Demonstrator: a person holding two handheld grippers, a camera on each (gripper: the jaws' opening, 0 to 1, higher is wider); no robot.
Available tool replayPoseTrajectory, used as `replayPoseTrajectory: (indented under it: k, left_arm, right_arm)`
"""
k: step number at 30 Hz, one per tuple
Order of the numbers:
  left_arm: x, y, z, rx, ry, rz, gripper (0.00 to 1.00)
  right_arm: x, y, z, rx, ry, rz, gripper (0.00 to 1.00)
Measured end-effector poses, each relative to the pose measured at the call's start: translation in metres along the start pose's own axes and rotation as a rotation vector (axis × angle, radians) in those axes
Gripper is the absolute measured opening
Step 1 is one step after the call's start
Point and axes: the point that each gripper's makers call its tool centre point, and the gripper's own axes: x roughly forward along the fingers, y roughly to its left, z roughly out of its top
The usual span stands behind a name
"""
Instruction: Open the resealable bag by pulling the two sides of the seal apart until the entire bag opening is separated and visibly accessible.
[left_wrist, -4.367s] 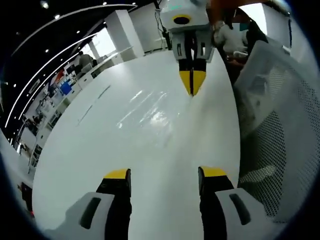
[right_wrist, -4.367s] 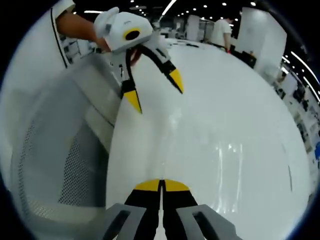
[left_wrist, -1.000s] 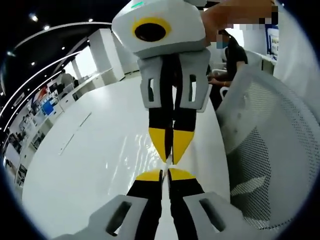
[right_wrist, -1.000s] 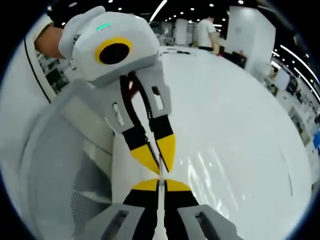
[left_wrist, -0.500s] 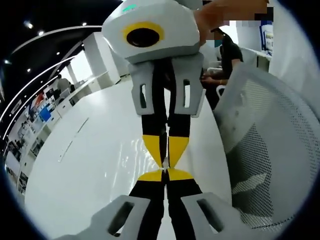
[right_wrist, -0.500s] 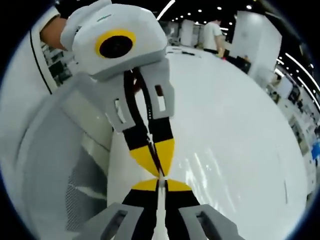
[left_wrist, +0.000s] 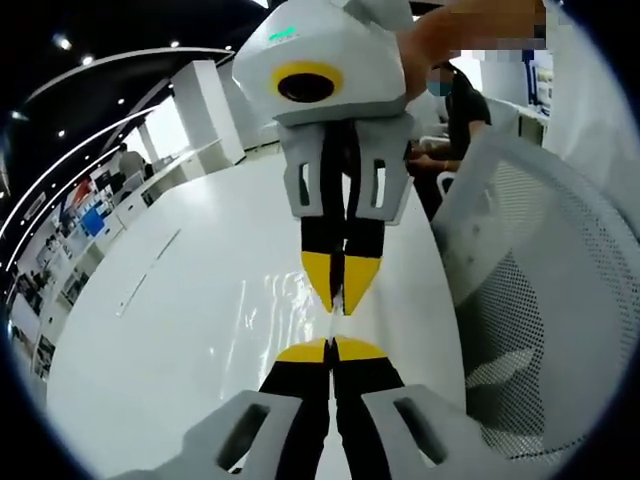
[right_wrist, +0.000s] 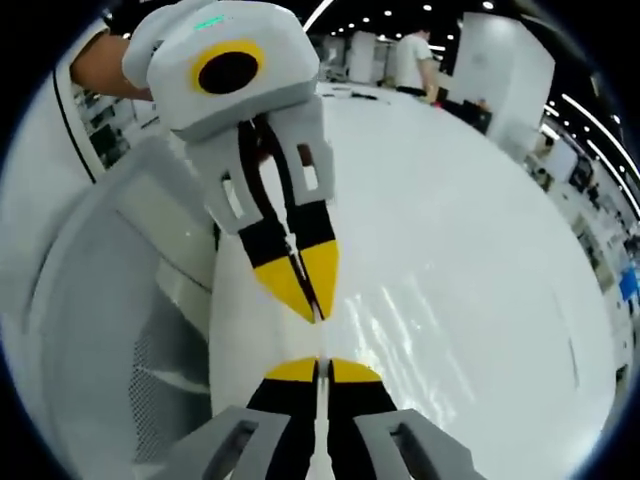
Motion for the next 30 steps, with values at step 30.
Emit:
replayPoseTrajectory:
  k: [30]
  left_arm:
    - [0.012, -0.009, 0.010, 0.016, 0.006, -0.035, 0.00]
  right_arm:
    - [-0.004, 0.005, 0.007, 0.006, 0.012, 0.001, 0.00]
